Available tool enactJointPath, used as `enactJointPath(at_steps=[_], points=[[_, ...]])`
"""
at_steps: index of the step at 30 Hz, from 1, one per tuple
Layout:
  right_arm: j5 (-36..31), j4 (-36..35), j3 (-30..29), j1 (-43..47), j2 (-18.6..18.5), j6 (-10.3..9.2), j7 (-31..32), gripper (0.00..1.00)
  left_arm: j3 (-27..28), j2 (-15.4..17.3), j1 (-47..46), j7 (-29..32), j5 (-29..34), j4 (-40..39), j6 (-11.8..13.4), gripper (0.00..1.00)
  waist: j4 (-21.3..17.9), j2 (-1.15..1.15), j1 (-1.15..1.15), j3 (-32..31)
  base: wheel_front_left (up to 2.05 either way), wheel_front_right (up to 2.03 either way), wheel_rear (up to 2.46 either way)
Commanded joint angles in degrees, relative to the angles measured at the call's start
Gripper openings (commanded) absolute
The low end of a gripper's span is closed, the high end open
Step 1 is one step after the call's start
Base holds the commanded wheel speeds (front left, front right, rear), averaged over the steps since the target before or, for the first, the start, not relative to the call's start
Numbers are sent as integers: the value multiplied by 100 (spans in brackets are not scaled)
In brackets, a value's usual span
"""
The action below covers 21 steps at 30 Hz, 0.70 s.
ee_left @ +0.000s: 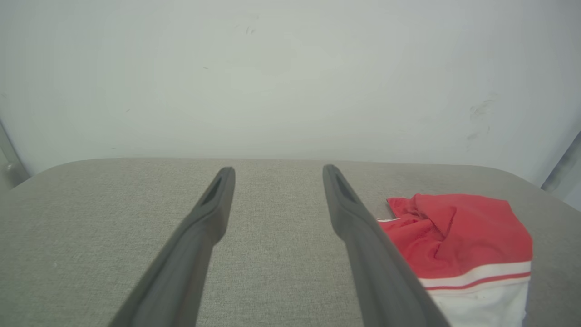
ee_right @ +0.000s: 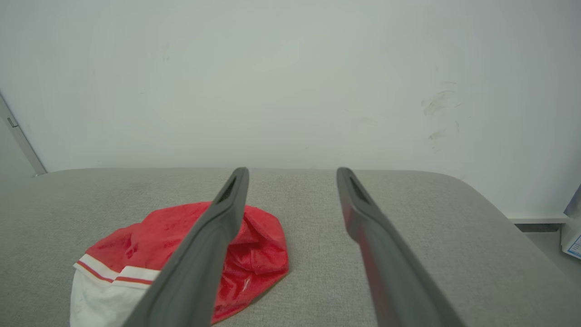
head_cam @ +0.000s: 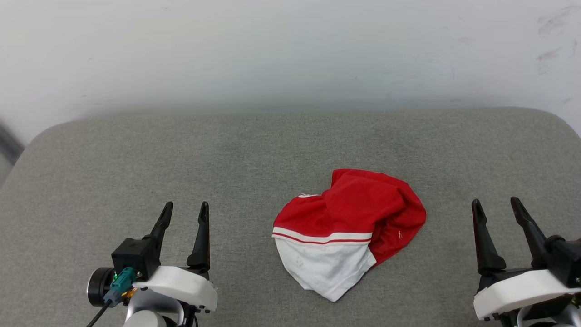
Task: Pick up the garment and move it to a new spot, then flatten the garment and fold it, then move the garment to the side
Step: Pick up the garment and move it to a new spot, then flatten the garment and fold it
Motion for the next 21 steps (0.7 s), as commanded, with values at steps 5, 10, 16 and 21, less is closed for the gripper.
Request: enactJointPath(at_steps=[5, 10, 16, 21], points=[[-70, -51, -11, -14, 9, -4, 34, 100, -31, 31, -4, 57, -21, -7, 44, 100, 19, 0, 0, 21, 0, 0, 0], [-62, -99, -43, -46, 9, -4, 70, 100, -138, 42, -160, 299, 37, 39, 78, 100, 81, 0, 0, 80, 0, 0, 0], [-235, -239, -46, -219, 9, -4, 155, 100, -896, 50, -1150, 1865, 43, 236, -530, 100, 180, 0, 0, 460, 0, 0, 0], [-216, -247, -3, -356, 9, -4, 147, 100, -1312, -42, -1519, 2846, -89, 488, -863, 100, 68, 0, 0, 778, 0, 0, 0]])
